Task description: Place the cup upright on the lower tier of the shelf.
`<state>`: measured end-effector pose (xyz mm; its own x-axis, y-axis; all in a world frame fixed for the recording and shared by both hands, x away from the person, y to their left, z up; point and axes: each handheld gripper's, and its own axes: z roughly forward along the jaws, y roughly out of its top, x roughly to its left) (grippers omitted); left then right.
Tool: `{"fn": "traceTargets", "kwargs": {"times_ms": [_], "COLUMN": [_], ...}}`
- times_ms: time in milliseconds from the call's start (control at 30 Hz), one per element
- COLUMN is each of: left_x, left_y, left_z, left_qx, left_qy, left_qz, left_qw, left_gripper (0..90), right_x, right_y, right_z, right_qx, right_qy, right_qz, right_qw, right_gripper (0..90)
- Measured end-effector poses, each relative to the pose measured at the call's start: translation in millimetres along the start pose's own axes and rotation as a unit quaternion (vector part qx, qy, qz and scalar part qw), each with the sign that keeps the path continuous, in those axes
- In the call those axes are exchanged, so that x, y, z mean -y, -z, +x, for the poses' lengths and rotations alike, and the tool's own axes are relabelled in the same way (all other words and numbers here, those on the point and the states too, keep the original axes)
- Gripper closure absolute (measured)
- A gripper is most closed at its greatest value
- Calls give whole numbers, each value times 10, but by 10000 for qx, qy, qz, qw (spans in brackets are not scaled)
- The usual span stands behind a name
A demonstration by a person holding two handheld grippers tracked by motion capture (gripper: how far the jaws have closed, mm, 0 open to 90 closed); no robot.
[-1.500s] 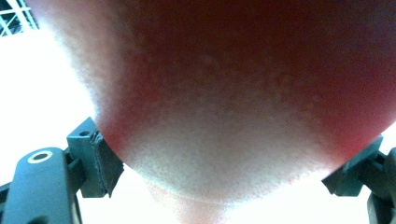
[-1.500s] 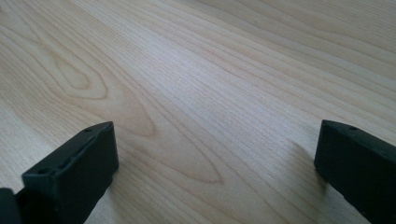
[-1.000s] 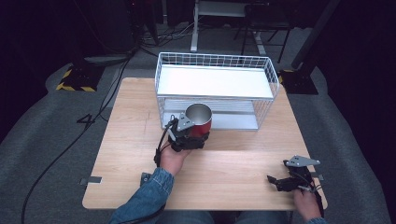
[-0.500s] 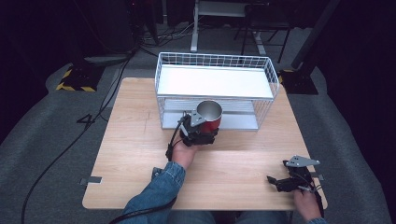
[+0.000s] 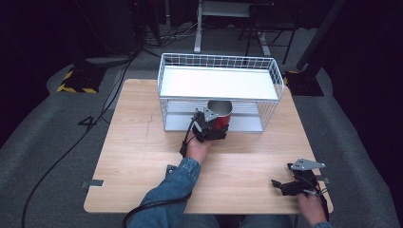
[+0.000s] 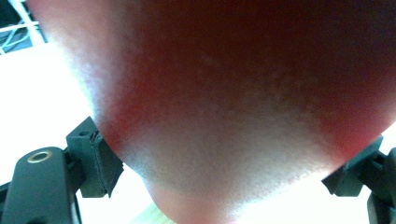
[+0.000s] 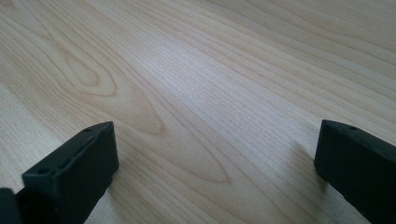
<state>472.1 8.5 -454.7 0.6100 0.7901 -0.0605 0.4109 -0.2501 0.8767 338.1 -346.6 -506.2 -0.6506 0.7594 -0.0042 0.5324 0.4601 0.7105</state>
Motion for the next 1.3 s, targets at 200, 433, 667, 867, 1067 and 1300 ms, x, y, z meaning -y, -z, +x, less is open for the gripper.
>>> {"fn": "traceTargets", "kwargs": {"times_ms": [200,433,667,867,1067,1300], "left_x": [-25,-54,-57,-7,-21,-25], "left_y": [-150,-326,-436,-508,-537,-546], "left_z": [46,192,327,402,393,398], "left_qx": [-107,-158,-291,-283,-309,-284], "left_qy": [49,-17,75,143,99,152], "left_qz": [-43,-40,55,111,129,116], "left_qw": [9999,9999,9995,9994,9994,9994], "left_gripper": [169,169,168,168,166,159], "right_x": [0,0,0,0,0,0], "right_y": [0,0,0,0,0,0], "right_z": [0,0,0,0,0,0], "right_qx": [1,1,1,2,2,2], "right_qy": [-1,-2,-2,-1,-1,1], "right_qz": [0,1,1,1,1,-1], "right_qw": [10000,10000,10000,10000,10000,10000], "right_gripper": [0,0,0,0,0,0]}}
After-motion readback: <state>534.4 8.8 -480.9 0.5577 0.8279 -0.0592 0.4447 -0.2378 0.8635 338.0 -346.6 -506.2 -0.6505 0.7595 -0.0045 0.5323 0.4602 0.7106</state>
